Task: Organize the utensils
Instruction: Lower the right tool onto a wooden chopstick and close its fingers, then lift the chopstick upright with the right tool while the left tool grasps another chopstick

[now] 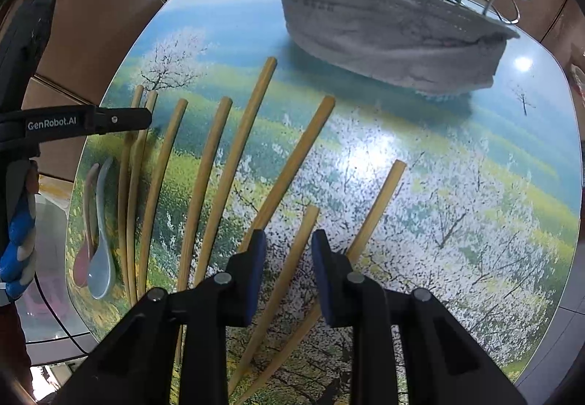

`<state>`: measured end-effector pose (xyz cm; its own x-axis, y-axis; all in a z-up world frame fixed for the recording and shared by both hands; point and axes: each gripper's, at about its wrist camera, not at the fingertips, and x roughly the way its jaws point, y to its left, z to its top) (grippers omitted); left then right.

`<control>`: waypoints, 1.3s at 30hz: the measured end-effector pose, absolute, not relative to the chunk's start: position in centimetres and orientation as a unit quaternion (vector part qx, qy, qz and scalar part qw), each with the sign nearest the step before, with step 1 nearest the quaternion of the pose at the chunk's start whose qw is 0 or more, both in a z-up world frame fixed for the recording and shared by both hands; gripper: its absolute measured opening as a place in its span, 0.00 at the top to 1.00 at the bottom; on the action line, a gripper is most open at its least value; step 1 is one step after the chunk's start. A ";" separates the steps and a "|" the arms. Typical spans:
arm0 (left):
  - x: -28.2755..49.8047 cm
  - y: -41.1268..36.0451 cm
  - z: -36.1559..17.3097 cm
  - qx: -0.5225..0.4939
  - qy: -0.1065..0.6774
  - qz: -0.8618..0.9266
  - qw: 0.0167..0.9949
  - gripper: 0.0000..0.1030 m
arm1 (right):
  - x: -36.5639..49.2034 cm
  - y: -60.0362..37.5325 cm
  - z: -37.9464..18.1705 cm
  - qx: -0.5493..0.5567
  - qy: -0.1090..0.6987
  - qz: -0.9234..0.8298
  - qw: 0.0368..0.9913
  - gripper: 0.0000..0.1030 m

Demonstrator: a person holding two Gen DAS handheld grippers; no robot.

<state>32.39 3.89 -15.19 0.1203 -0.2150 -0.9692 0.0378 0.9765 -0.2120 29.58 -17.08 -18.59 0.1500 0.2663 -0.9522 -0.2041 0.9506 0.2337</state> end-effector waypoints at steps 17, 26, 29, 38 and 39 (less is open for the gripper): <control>32.3 2.6 -16.0 -0.061 0.669 -0.082 0.736 0.76 | 29.4 -17.5 -18.3 0.000 0.645 0.156 0.748 0.76; 32.7 2.6 -16.2 -0.049 0.671 -0.084 0.735 0.82 | 29.4 -15.3 -18.3 -0.052 0.646 0.141 0.748 0.88; 32.4 2.3 -16.3 -0.047 0.672 -0.081 0.734 0.84 | 29.3 -14.8 -18.3 -0.058 0.643 0.136 0.751 0.88; 31.6 1.7 -16.5 -0.061 0.669 -0.065 0.738 0.94 | 28.2 -12.9 -18.8 -0.052 0.636 0.132 0.758 0.93; 31.5 1.5 -16.5 -0.063 0.668 -0.064 0.739 0.94 | 28.2 -12.7 -18.8 -0.050 0.635 0.131 0.759 0.93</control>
